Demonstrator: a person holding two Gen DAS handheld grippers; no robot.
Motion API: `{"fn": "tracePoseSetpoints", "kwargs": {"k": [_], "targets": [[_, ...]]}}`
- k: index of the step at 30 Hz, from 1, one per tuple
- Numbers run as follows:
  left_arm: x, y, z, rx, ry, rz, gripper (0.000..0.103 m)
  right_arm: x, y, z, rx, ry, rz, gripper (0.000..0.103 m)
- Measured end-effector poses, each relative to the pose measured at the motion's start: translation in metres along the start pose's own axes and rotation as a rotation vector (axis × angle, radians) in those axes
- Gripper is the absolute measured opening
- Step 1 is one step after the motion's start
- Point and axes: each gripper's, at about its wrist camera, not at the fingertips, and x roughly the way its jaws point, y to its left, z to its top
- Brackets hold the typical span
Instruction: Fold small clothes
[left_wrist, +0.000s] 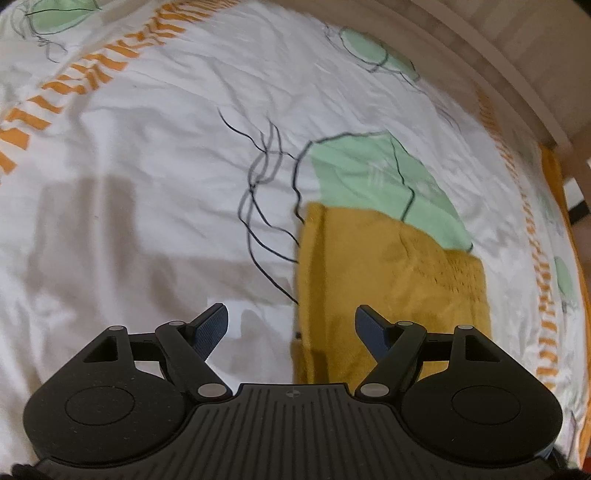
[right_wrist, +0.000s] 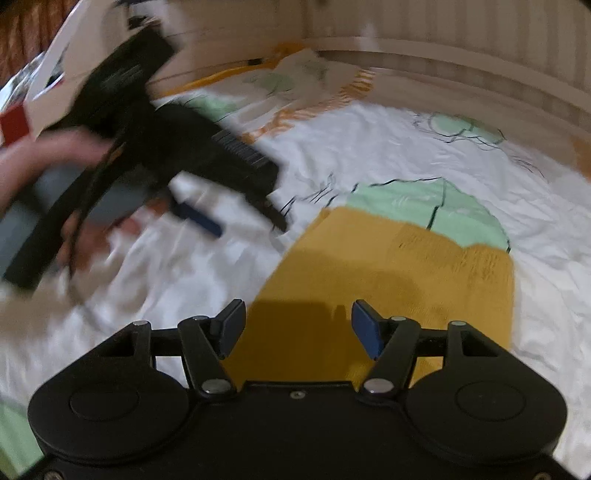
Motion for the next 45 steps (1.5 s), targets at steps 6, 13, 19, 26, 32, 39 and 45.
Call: {"fn": "tracePoseSetpoints", "kwargs": {"k": [6,13,19,26,32,39,45], "targets": [[0.003,-0.008,-0.005,0.029,0.006,-0.037,0.074,-0.008,0.032,-0.020,-0.152,-0.016,0.013,0.065],[0.008,-0.009,-0.006,0.002,0.002,-0.119,0.073,0.003,0.050,-0.024,-0.297,-0.011,-0.047,0.053],[0.011,-0.011,-0.005,0.010,-0.003,-0.134,0.071,0.006,0.037,-0.029,-0.255,-0.024,-0.040,0.025],[0.021,-0.024,-0.008,0.059,0.019,-0.158,0.071,-0.008,0.002,-0.023,-0.027,-0.079,-0.037,0.010],[0.032,-0.029,-0.012,0.059,0.033,-0.192,0.060,-0.014,-0.009,-0.027,0.021,-0.097,-0.013,0.010],[0.041,-0.029,-0.018,0.049,0.017,-0.160,0.018,-0.015,-0.005,-0.032,0.021,-0.097,0.013,0.010],[0.025,-0.036,-0.021,0.061,-0.058,-0.145,0.013,-0.017,0.006,-0.030,0.006,-0.105,0.029,0.010]]}}
